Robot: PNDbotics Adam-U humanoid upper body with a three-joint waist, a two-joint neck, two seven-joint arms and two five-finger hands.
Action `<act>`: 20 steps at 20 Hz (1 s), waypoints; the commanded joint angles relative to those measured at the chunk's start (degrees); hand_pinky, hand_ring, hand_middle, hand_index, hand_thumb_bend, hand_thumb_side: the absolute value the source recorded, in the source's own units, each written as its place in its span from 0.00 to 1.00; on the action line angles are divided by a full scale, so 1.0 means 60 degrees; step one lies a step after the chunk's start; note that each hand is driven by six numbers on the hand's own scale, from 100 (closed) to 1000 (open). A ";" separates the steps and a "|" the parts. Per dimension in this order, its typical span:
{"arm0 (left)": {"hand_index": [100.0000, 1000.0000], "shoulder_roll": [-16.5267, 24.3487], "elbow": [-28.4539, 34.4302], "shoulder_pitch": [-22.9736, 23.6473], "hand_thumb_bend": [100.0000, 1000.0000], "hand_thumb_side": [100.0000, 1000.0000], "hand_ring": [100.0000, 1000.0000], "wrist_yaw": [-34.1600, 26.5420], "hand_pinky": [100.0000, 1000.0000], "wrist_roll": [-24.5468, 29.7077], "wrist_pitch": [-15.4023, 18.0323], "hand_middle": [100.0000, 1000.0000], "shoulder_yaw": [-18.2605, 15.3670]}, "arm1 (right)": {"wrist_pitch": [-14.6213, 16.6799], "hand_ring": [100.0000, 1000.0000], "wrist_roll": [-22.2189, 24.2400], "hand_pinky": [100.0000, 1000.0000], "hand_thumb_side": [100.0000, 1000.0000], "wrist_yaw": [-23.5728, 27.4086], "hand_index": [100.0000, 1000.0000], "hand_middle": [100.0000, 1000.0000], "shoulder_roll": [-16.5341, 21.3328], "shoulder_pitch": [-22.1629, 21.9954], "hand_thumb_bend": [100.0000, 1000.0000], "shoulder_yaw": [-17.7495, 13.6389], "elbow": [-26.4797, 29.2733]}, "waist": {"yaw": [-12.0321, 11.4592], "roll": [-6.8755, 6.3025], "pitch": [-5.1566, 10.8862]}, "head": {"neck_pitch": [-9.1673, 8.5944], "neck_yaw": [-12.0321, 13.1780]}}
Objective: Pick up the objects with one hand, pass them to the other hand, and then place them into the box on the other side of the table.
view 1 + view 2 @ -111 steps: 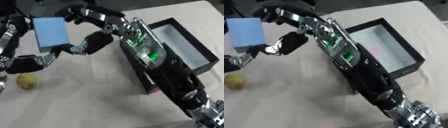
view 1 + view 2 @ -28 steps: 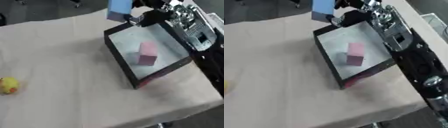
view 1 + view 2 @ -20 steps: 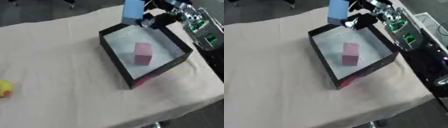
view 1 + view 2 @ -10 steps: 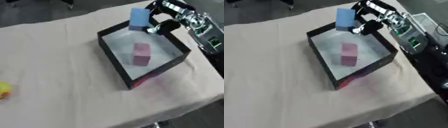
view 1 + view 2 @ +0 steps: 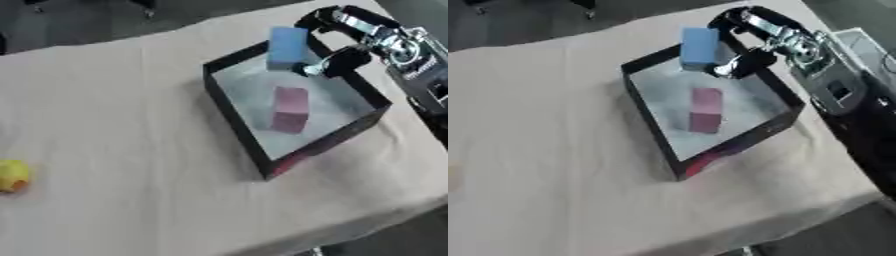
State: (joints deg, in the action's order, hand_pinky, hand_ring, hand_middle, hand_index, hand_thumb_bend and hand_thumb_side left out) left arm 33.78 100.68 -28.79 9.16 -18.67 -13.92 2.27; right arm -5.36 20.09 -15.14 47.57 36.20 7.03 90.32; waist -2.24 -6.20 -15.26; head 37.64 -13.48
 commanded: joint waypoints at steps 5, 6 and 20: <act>0.79 0.0361 0.0204 -0.0099 0.33 0.29 0.78 -0.0039 0.89 -0.0067 -0.0015 0.73 -0.0158 | 0.0038 0.94 -0.0172 0.93 0.19 -0.0714 0.90 0.84 0.0452 -0.0090 0.52 -0.0360 0.0036 | -0.0007 0.0103 0.0167 | -0.0048 0.0830; 0.79 0.0360 0.0209 -0.0107 0.33 0.29 0.78 -0.0033 0.89 -0.0076 -0.0028 0.73 -0.0157 | 0.0003 0.94 -0.0216 0.93 0.19 -0.0756 0.90 0.84 0.0476 -0.0140 0.52 -0.0399 0.0033 | -0.0003 0.0106 0.0167 | -0.0047 0.0895; 0.79 0.0460 0.0279 -0.0007 0.35 0.29 0.78 0.0045 0.89 -0.0072 -0.0226 0.73 -0.0170 | -0.0996 0.94 -0.2169 0.93 0.30 0.1876 0.89 0.86 0.0467 -0.0387 0.00 -0.0968 0.0821 | -0.0178 0.0060 0.0351 | 0.0132 0.1510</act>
State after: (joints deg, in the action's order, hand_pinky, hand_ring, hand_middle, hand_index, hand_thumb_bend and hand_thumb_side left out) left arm 33.94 101.49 -28.43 9.26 -19.20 -15.11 2.13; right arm -10.82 8.91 -6.52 48.80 32.84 2.25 93.57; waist -3.25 -6.20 -15.25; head 38.20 -4.91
